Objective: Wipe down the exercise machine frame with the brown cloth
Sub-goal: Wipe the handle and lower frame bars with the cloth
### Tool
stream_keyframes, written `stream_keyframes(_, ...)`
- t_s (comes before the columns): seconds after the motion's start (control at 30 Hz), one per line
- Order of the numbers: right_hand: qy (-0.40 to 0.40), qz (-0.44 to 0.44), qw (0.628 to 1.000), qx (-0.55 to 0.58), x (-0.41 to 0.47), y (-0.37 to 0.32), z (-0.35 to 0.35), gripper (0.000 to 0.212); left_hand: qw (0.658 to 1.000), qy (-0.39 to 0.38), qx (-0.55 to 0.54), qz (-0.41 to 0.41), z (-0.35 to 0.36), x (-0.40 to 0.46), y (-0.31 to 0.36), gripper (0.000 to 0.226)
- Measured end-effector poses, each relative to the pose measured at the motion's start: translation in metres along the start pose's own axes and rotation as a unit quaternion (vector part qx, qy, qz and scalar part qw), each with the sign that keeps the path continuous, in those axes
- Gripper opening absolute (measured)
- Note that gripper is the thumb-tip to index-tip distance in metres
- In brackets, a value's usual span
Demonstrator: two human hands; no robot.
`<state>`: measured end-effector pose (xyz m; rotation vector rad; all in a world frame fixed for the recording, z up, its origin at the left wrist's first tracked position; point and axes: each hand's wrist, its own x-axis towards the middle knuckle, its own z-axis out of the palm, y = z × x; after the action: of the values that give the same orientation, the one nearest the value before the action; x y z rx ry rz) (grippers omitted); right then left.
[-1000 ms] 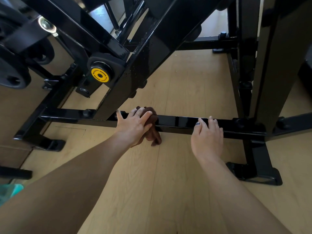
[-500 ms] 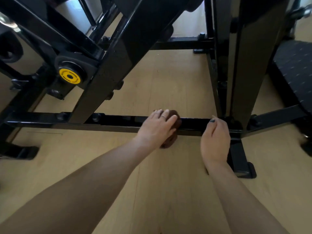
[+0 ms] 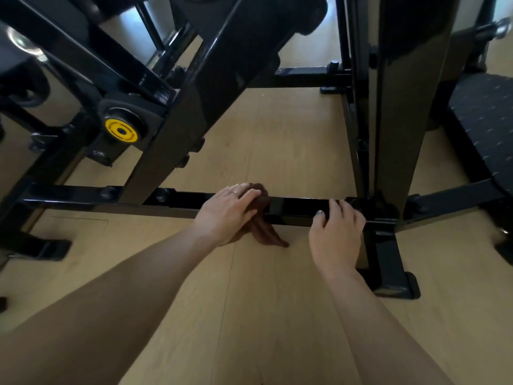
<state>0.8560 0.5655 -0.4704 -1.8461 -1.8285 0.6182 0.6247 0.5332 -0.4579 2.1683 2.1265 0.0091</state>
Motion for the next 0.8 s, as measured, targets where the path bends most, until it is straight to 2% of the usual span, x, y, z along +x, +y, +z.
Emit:
stream_keyframes(0.07, -0.021, 0.003, 0.999, 0.044, -0.004, -0.006, -0.005, 0.046, 0.999, -0.017, 0.029, -0.038, -0.006, -0.019, -0.024, 0.049)
stream_keyframes(0.17, -0.023, 0.004, 0.99, 0.141, -0.012, -0.025, -0.019, 0.045, 0.997, -0.032, 0.045, -0.044, -0.017, -0.033, -0.027, 0.044)
stream_keyframes(0.3, 0.004, -0.025, 0.974, 0.223, -0.017, -0.065, -0.051, 0.043, 0.998, -0.006, -0.043, -0.046, -0.048, -0.04, -0.003, 0.03)
stream_keyframes(0.4, 0.095, -0.1, 0.958, 0.251, -0.009, -0.103, -0.088, 0.038, 0.99, 0.026, -0.139, -0.01, -0.086, -0.042, 0.009, 0.033)
stream_keyframes(0.47, 0.158, -0.129, 0.936, 0.288, -0.004, -0.125, -0.113, 0.032, 0.983, 0.062, -0.172, 0.023, -0.119, -0.048, 0.018, 0.039)
stream_keyframes(0.57, 0.187, -0.145, 0.914, 0.33, -0.01, -0.149, -0.139, 0.028, 0.972, 0.16, -0.163, 0.049, -0.172, -0.059, 0.035, 0.047)
stream_keyframes(0.67, 0.253, -0.199, 0.891, 0.321, -0.019, -0.165, -0.159, 0.027, 0.933, 0.282, -0.211, 0.069, -0.215, -0.073, 0.053, 0.046)
stream_keyframes(0.8, 0.332, -0.224, 0.849, 0.343, -0.005, -0.184, -0.199, 0.029, 0.889, 0.381, -0.241, 0.076, -0.257, -0.082, 0.072, 0.043)
